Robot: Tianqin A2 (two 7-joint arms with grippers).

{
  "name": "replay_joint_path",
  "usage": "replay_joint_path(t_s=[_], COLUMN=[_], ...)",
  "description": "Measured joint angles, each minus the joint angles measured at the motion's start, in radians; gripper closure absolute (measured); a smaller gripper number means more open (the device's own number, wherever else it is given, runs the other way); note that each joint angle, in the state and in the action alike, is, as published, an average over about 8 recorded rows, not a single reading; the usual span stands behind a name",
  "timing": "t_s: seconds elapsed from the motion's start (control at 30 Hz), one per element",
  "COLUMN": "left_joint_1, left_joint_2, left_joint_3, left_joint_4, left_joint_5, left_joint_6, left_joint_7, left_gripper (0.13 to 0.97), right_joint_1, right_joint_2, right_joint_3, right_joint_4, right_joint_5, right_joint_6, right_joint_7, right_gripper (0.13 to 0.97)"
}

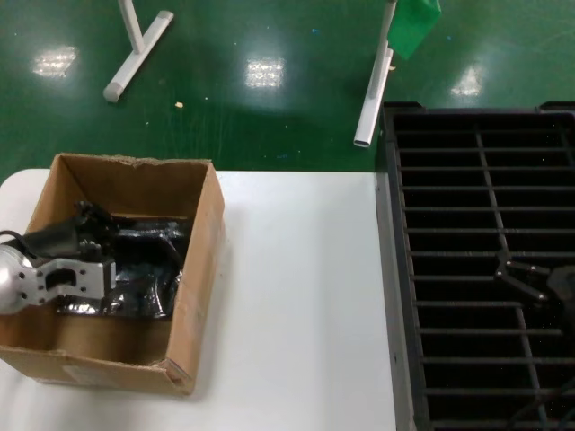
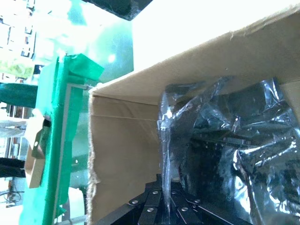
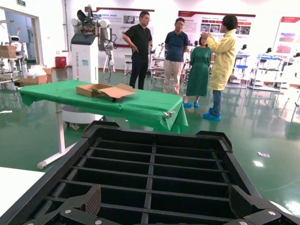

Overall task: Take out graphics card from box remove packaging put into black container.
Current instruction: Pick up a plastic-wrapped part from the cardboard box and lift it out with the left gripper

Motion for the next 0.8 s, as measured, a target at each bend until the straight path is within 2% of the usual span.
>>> replay_joint_path(t_s=[0.2,0.57,0.8], left_joint_1=[0.045,0.153,0.226], left_joint_2=[-0.058,-0.168,-0.243], left_joint_3=[-0.03,-0.098,-0.152], left_joint_4=[-0.093,-0.284,-0.453], left_joint_5=[-0.012,-0.12,-0.111], left_joint_6=[0.016,0.049,0.064], left_joint_7=[-0.024,0.011,-0.062], left_gripper=[0.955,0.955,0.955], right_joint_1=[0.0,0.0,0.0], right_joint_2=[0.0,0.0,0.0], right_joint_3=[0.0,0.0,0.0], right_joint_4=[0.0,0.0,0.0], right_joint_5=[0.0,0.0,0.0], right_joint_6=[0.0,0.0,0.0], right_joint_7=[0.0,0.0,0.0], right_gripper=[0.129,0.129,0.129])
